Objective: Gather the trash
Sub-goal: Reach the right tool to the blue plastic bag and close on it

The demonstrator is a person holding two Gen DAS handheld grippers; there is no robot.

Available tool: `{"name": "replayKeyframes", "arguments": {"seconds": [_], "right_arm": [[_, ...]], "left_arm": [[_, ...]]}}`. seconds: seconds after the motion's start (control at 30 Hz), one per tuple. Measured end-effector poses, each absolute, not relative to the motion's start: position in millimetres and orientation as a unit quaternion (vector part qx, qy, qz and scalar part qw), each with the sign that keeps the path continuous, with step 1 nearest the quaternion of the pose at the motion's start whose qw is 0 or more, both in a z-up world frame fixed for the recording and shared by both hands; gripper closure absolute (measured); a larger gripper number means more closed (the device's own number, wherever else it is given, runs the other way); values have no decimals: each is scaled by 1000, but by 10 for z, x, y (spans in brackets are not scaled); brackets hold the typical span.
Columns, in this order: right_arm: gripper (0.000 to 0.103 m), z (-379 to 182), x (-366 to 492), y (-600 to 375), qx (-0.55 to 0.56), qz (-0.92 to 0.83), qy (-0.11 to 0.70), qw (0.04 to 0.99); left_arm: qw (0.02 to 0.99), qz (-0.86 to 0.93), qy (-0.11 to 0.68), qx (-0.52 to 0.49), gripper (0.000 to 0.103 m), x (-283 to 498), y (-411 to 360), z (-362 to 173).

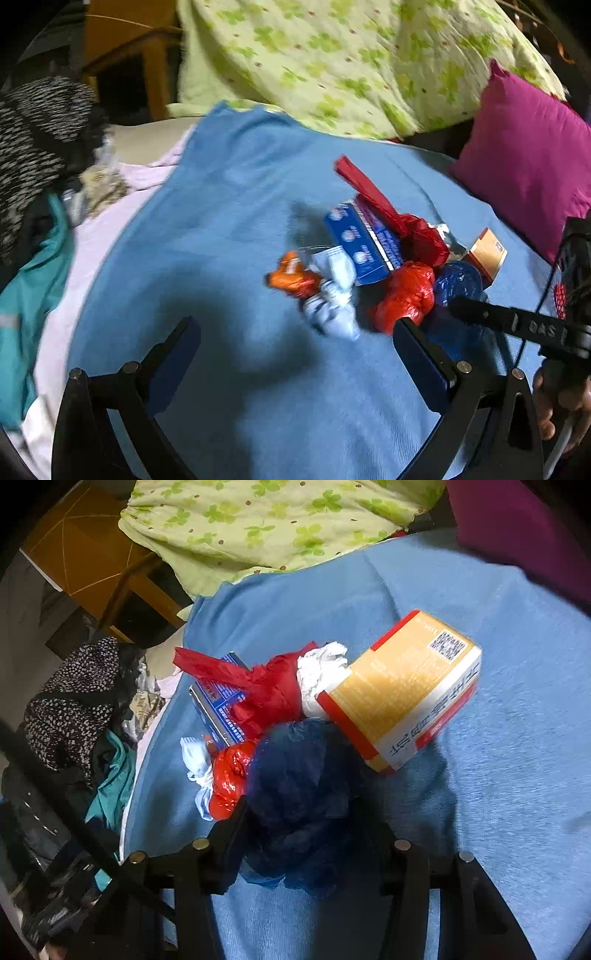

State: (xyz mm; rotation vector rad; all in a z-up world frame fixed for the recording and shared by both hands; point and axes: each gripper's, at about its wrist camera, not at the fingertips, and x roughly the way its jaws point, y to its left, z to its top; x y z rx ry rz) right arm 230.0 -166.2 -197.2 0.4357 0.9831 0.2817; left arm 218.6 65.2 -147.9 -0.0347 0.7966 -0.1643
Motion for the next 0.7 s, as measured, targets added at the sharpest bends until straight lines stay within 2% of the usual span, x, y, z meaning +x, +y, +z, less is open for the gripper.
{"name": "replayKeyframes", "arguments": {"seconds": [0.07,0.2,0.33,0.4,0.5,0.67,0.7], "right_arm": [[52,-1967,2296,-1655,195,140,460,855],[54,-1927,2264,-1623,168,152,449,864],[55,-1903,2231,-1614,152,161,442,869],[55,-1902,2213,-1625,151,166,440,870],[56,-1901,2205,-1639,153,171,439,868],[56,-1888,2155,-1639,145,176,436,871],[56,-1886,2144,-1641,143,177,435,871]], "left_arm": [[913,-85,399,-2,3,2329,572,-1572],[901,-90,424,21,23,2545,439,-1743],[893,-93,439,41,37,2654,377,-1862],[890,-96,443,49,48,2685,352,-1910],[887,-100,447,58,60,2707,311,-1971],[890,-104,438,72,65,2700,295,-1988],[892,-106,433,75,78,2682,283,-1974]]}}
